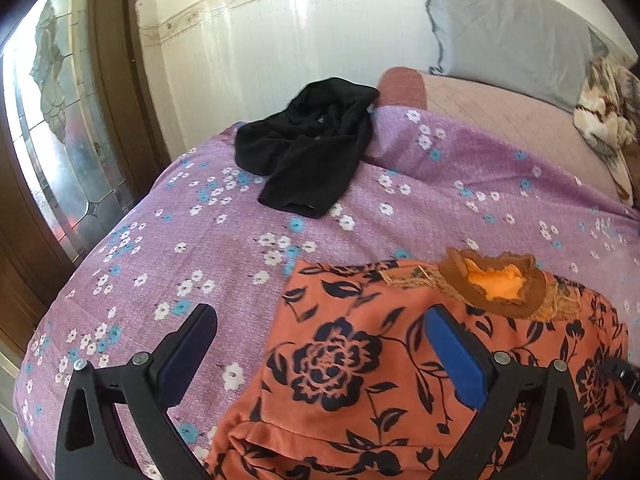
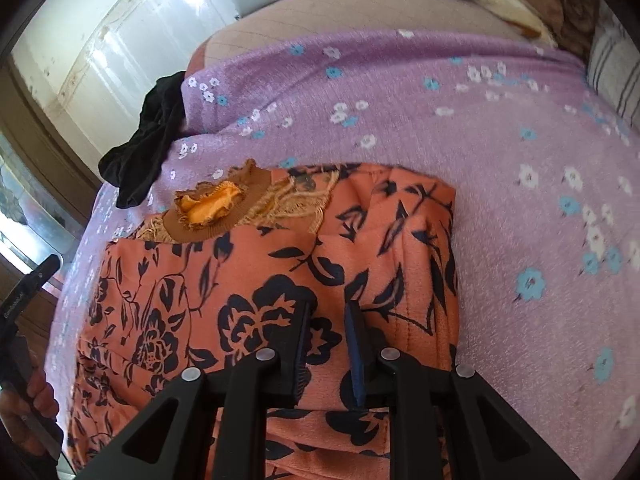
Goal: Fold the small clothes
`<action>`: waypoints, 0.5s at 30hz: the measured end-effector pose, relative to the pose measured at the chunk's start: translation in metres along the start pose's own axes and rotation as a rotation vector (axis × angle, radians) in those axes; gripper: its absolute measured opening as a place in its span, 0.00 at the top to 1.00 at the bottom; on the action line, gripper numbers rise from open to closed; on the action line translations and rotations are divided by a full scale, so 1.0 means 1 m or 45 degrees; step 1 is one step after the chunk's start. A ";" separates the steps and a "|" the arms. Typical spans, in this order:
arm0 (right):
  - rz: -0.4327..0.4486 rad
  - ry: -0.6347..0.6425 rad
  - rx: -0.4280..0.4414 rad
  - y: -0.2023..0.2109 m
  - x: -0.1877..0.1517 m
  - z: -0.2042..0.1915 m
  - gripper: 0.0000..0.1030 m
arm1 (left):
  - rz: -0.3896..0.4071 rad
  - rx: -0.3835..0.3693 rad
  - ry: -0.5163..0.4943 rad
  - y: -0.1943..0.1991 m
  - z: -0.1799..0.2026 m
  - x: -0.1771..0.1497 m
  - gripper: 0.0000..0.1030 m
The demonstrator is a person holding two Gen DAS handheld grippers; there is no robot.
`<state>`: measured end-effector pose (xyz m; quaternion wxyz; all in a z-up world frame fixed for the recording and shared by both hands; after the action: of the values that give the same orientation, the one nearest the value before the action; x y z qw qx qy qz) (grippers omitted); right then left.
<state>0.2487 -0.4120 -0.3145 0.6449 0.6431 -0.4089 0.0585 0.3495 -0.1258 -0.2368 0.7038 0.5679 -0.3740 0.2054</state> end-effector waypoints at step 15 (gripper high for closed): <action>0.223 0.159 -0.274 0.045 0.022 0.002 0.80 | -0.090 -0.050 -0.286 -0.019 0.073 -0.030 0.00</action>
<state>0.2350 -0.4158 -0.2664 0.7267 0.5271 -0.4265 0.1102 0.3227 -0.1962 -0.2664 0.6752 0.5864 -0.4342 0.1084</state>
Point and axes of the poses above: each gripper's, at about its wrist camera, not at the fingertips, and y roughly against the way its jaws point, z to its right, x to its top, the point moved 8 cm from there along -y, roughly the way its jaws point, and after that the axes turned 12 degrees about -x, right-handed, at the moved point
